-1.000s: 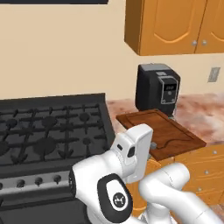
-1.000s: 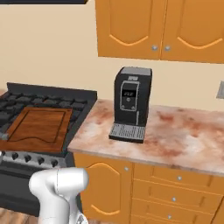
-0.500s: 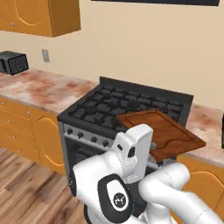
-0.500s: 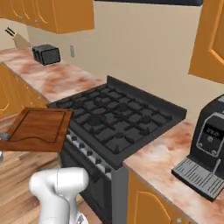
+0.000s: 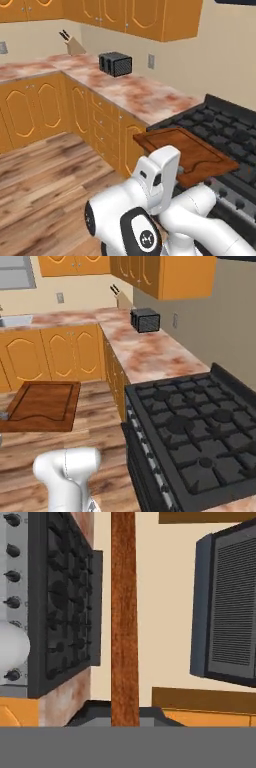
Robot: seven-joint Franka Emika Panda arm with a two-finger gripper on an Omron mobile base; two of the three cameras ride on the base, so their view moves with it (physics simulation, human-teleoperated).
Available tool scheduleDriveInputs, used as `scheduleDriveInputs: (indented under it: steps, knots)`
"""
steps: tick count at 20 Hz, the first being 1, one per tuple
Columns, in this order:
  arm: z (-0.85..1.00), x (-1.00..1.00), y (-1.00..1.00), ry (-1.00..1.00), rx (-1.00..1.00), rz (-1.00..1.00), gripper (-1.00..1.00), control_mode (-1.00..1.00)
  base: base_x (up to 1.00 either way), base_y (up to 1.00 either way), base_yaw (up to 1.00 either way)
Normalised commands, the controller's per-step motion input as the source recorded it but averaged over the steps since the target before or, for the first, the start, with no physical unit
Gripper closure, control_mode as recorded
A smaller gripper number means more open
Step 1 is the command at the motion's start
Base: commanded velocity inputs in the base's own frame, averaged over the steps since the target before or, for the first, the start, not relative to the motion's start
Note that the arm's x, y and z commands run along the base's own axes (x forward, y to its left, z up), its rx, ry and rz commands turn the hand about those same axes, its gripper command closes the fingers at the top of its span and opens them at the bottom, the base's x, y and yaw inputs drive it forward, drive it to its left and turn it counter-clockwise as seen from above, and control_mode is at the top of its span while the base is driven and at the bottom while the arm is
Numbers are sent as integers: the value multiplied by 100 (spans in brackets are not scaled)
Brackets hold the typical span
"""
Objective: Move the cutting board and knife to the sink. Then move spray from the cabinet to the counter.
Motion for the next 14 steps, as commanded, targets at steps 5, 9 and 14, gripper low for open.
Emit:
scheduleDriveInputs:
  steps: [5,9,14]
  knots:
    - [0,0,0,0,0,0,100,100,100,63,41]
    - [0,0,0,0,0,0,100,100,100,79,30]
    - [0,0,0,0,0,0,100,100,100,93,18]
